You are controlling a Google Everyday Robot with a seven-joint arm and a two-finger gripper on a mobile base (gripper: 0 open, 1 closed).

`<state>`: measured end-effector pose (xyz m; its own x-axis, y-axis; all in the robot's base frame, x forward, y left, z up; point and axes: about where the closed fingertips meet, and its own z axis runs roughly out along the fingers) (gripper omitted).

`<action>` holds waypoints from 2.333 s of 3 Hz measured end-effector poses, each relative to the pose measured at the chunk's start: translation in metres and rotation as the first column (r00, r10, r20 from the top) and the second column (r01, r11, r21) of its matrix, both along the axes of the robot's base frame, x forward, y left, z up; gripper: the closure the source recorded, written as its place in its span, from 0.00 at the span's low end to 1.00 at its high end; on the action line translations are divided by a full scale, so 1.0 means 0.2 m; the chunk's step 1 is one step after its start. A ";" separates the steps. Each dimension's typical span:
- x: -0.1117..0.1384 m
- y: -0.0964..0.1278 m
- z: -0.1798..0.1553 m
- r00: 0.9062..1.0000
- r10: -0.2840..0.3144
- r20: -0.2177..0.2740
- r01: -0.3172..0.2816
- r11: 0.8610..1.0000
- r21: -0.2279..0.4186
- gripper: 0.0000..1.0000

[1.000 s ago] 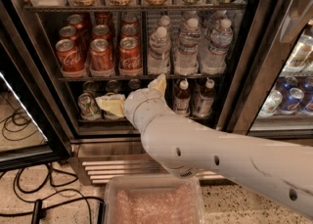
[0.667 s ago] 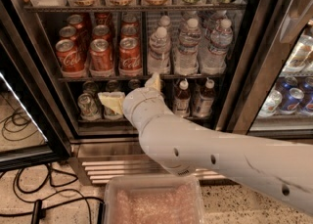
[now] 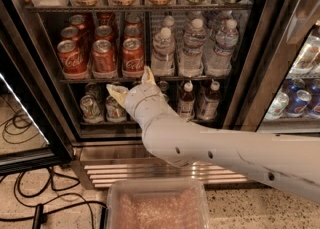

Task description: Pick coke can from middle shelf of fridge

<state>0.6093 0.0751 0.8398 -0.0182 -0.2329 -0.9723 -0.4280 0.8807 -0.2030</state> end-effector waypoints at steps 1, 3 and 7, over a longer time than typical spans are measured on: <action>0.05 0.02 -0.03 0.998 -0.019 0.054 0.021 0.999 -0.032 0.23; 0.09 0.06 -0.04 0.985 -0.130 0.115 0.131 0.991 -0.004 0.27; 0.14 0.08 0.00 0.975 -0.180 0.129 0.172 0.983 0.070 0.33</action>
Offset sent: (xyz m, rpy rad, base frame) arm 0.0225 0.0104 -0.0122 -0.0430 -0.1652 -0.1601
